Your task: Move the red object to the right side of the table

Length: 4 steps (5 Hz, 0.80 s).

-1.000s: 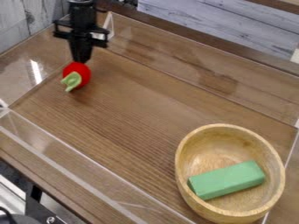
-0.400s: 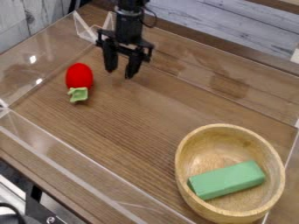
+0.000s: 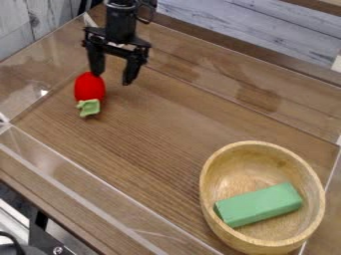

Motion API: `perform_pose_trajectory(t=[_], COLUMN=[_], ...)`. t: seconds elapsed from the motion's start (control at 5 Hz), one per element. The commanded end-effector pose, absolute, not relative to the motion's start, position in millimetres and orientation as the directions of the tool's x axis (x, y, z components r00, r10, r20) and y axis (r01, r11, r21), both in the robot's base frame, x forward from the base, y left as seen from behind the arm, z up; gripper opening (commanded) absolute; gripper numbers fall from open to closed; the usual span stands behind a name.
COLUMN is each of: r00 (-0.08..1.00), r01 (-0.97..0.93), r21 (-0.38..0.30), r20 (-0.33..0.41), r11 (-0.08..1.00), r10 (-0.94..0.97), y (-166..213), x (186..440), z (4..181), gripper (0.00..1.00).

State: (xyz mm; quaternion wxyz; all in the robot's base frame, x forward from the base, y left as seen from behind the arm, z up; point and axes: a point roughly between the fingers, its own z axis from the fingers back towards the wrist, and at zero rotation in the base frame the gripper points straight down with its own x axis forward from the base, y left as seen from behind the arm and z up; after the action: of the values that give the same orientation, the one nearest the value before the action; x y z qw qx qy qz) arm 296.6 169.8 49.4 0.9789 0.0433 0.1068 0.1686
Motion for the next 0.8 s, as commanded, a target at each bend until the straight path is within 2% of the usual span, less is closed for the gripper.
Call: perform_pose_trajectory(t=[0.0,0.4,0.6], r00=[0.895,0.901,0.920], r01=[-0.402,-0.354,-0.300], r21=[0.155,0.190,0.191], r20=[-0.143,-0.193,-0.202], r11=[0.902,0.916,0.935], r10=[0.424,0.388,0.337], y=[188,196,197], x=[291,279,280], z=[64.6,39.1,28.9], gripper=[1.00,1.00,0.00])
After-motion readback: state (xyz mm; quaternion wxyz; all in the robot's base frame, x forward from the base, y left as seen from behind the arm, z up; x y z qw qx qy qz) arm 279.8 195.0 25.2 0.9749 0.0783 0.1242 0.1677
